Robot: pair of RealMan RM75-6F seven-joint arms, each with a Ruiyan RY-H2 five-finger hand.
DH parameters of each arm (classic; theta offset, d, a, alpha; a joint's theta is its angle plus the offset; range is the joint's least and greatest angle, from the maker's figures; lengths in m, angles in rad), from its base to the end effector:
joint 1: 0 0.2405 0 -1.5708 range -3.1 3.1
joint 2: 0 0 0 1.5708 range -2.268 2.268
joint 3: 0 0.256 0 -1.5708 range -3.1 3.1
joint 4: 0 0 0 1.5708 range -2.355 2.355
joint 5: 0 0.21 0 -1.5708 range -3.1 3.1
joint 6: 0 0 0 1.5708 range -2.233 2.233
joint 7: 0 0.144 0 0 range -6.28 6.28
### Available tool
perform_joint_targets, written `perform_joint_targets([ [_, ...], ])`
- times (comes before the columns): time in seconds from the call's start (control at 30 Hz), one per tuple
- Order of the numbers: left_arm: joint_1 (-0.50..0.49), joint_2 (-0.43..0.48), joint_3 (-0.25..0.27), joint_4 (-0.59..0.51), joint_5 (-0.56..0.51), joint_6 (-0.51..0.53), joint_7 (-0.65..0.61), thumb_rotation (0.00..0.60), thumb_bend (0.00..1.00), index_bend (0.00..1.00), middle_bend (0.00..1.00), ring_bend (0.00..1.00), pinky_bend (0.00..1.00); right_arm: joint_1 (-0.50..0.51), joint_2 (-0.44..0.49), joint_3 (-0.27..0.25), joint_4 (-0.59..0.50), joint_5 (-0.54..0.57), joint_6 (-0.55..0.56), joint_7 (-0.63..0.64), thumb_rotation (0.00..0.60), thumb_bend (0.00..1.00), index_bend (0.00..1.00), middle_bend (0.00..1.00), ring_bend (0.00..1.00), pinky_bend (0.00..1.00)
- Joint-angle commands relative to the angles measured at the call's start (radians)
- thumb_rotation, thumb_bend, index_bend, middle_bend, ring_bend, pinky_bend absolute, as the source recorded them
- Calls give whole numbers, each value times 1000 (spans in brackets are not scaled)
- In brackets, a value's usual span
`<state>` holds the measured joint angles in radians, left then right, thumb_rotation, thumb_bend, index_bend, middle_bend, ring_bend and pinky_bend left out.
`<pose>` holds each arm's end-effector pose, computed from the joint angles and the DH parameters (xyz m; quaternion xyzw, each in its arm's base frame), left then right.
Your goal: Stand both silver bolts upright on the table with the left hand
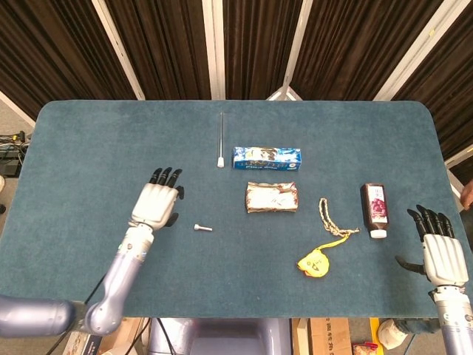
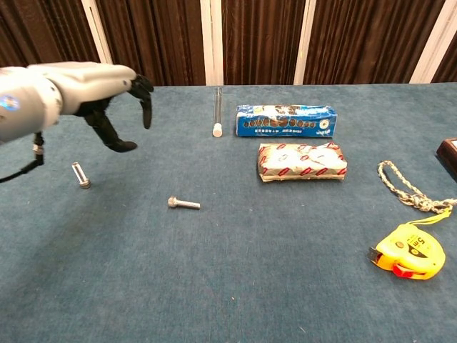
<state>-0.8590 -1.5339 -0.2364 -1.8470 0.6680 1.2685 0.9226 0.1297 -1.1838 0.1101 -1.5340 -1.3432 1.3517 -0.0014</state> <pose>-0.0847 0.3227 0.0062 -0.7307 -0.3515 -0.3061 0.4989 -0.3349 -0.2075 0.1455 0.5644 -0.4316 0.3555 0.6073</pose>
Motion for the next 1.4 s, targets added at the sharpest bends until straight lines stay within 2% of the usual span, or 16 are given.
perform_joint_targets([
  [0.03,-41,-62,-31,31,-66,8,30,600,420,424,50,0,0,1,-4,-1,2,2,-2,-8,600,153,145,91,57,0],
  [0.27,-93,-112,-57,40,-157,20,86,600,403,423,47,0,0,2,-9,-1,3,5,-3,-17,600,153,145,91,57,0],
  [0.7,-149,-202,-16,94,-270,61,192,600,392,432,45,0,0,1,-5,2,4,8,-3,-7,600,154,145,91,57,0],
  [0.93,-150,-269,7,154,-227,81,164,600,392,450,47,0,0,1,-5,3,6,9,-5,-1,600,154,145,90,57,0],
  [1.2,-142,-307,24,224,-208,33,125,600,402,457,54,0,0,0,0,5,8,13,-6,9,600,154,145,91,57,0],
  [1.4,-136,-337,38,277,-144,17,84,600,416,462,56,0,0,1,-2,4,10,13,-10,9,600,154,145,91,57,0],
])
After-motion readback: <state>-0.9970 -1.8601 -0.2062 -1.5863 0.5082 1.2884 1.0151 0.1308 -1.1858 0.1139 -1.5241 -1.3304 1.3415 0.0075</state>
